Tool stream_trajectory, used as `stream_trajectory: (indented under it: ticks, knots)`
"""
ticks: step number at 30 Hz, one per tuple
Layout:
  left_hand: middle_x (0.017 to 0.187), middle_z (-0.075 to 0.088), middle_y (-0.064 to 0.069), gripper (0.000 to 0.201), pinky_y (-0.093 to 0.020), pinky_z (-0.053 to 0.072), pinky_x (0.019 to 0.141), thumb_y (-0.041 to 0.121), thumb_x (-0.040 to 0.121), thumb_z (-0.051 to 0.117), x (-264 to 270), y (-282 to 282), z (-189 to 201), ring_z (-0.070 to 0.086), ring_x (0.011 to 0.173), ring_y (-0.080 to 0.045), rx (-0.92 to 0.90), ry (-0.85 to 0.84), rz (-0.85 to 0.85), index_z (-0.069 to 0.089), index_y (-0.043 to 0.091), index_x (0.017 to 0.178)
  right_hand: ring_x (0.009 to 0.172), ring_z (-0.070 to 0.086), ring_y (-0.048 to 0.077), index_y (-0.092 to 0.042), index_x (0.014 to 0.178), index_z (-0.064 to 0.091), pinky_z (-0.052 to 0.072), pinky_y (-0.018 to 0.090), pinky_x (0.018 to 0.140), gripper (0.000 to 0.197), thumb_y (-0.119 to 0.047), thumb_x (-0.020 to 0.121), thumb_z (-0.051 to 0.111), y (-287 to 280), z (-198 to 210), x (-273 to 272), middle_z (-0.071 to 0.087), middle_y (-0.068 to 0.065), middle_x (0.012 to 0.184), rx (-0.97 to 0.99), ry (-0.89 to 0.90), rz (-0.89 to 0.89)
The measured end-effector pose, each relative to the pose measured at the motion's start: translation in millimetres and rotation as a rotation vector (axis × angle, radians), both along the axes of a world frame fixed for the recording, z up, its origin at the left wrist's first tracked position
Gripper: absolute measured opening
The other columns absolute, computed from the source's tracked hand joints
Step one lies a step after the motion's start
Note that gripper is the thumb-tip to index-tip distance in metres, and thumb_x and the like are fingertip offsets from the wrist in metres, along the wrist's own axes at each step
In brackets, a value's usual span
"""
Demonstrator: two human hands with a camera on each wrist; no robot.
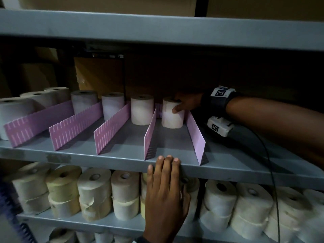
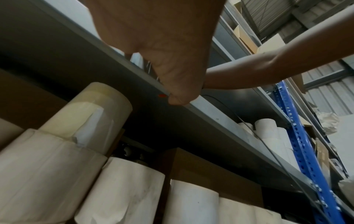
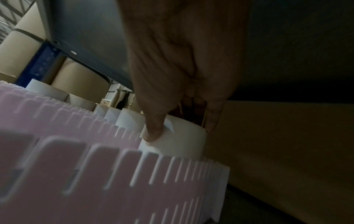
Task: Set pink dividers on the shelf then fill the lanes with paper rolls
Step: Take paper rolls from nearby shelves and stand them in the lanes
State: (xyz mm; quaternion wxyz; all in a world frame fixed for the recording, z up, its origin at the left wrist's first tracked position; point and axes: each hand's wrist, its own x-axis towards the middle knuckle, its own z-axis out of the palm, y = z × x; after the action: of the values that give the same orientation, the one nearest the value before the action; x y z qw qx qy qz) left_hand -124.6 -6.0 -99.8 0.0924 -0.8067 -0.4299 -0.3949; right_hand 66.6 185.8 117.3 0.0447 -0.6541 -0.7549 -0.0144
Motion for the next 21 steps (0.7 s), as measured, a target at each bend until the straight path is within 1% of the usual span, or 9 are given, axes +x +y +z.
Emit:
stream_trajectory:
  ticks: [7,10,12,14,15,17,18,19,21]
  knots:
    - [0.15,0.054,-0.017,0.087,-0.055,0.032,0.115,0.036,0.068,0.083,0.2,5.1,-2.1,0.039,0.146,-0.035,0.012,-0.005,-0.041,0.057,0.004,0.144,0.134,0.041,0.03,-0.012,0.148,0.039,0.025,0.024,0.096,0.067,-0.041,0.092,0.063,8.4,-1.0,2.6,0.043,0.011,0.149,0.003,-0.061,-0.012]
    - [0.154,0.049,-0.015,0.092,-0.053,0.029,0.117,0.042,0.07,0.079,-5.6,4.6,0.3,0.037,0.149,-0.035,-0.016,0.046,-0.065,0.051,0.005,0.149,0.139,0.036,0.029,-0.014,0.151,0.033,0.025,0.032,0.112,0.068,-0.039,0.094,0.061,-1.7,2.8,-1.1,0.036,0.01,0.155,-0.025,-0.047,-0.032]
    - [0.157,0.045,-0.013,0.094,-0.052,0.028,0.119,0.045,0.072,0.076,-11.4,2.5,3.4,0.034,0.151,-0.034,-0.041,0.084,-0.087,0.046,0.008,0.153,0.142,0.033,0.029,-0.015,0.151,0.033,0.023,0.036,0.119,0.063,-0.034,0.097,0.058,-18.0,8.9,-5.0,0.034,0.009,0.157,-0.036,-0.033,-0.01]
    - [0.16,0.041,-0.012,0.095,-0.053,0.03,0.121,0.049,0.074,0.072,-17.1,-0.4,6.5,0.031,0.153,-0.033,-0.067,0.107,-0.11,0.042,0.009,0.155,0.142,0.035,0.029,-0.01,0.149,0.036,0.019,0.027,0.116,0.057,-0.028,0.099,0.056,-40.4,15.9,-9.6,0.036,0.011,0.155,-0.003,-0.007,0.033]
    - [0.161,0.041,-0.011,0.095,-0.053,0.031,0.122,0.05,0.075,0.071,-19.8,-1.6,8.8,0.03,0.153,-0.032,-0.083,0.116,-0.114,0.041,0.01,0.156,0.14,0.038,0.029,-0.006,0.147,0.039,0.021,0.024,0.112,0.055,-0.028,0.099,0.056,-53.1,19.2,-12.1,0.039,0.013,0.153,0.029,0.004,0.044]
    - [0.162,0.039,-0.01,0.095,-0.054,0.032,0.121,0.052,0.077,0.069,-25.2,-4.3,14.9,0.029,0.154,-0.031,-0.119,0.141,-0.123,0.038,0.011,0.157,0.136,0.044,0.028,-0.005,0.145,0.043,0.029,0.026,0.11,0.058,-0.036,0.098,0.056,-83.8,24.7,-18.5,0.044,0.013,0.15,0.077,0.007,0.036]
    - [0.165,0.034,-0.009,0.095,-0.054,0.03,0.123,0.052,0.079,0.066,-27.7,-5.7,17.9,0.024,0.156,-0.03,-0.134,0.157,-0.13,0.035,0.012,0.159,0.137,0.043,0.027,-0.007,0.146,0.042,0.031,0.028,0.112,0.061,-0.041,0.097,0.056,-101.8,27.2,-21.6,0.043,0.011,0.151,0.093,-0.004,0.032]
    - [0.168,0.026,-0.007,0.094,-0.052,0.023,0.126,0.052,0.082,0.062,-29.9,-5.1,20.1,0.013,0.158,-0.027,-0.153,0.18,-0.141,0.027,0.015,0.162,0.137,0.043,0.025,-0.009,0.147,0.042,0.032,0.029,0.113,0.063,-0.044,0.096,0.057,-119.9,28.2,-23.3,0.043,0.01,0.152,0.121,-0.013,0.043]
    - [0.173,0.005,-0.001,0.092,-0.043,0.001,0.13,0.053,0.09,0.05,-36.1,-5.4,26.8,-0.011,0.158,-0.019,-0.202,0.224,-0.168,0.008,0.021,0.165,0.133,0.048,0.022,-0.012,0.143,0.047,0.037,0.03,0.111,0.062,-0.045,0.093,0.061,-160.3,28.5,-25.1,0.05,0.008,0.147,0.238,-0.023,0.099]
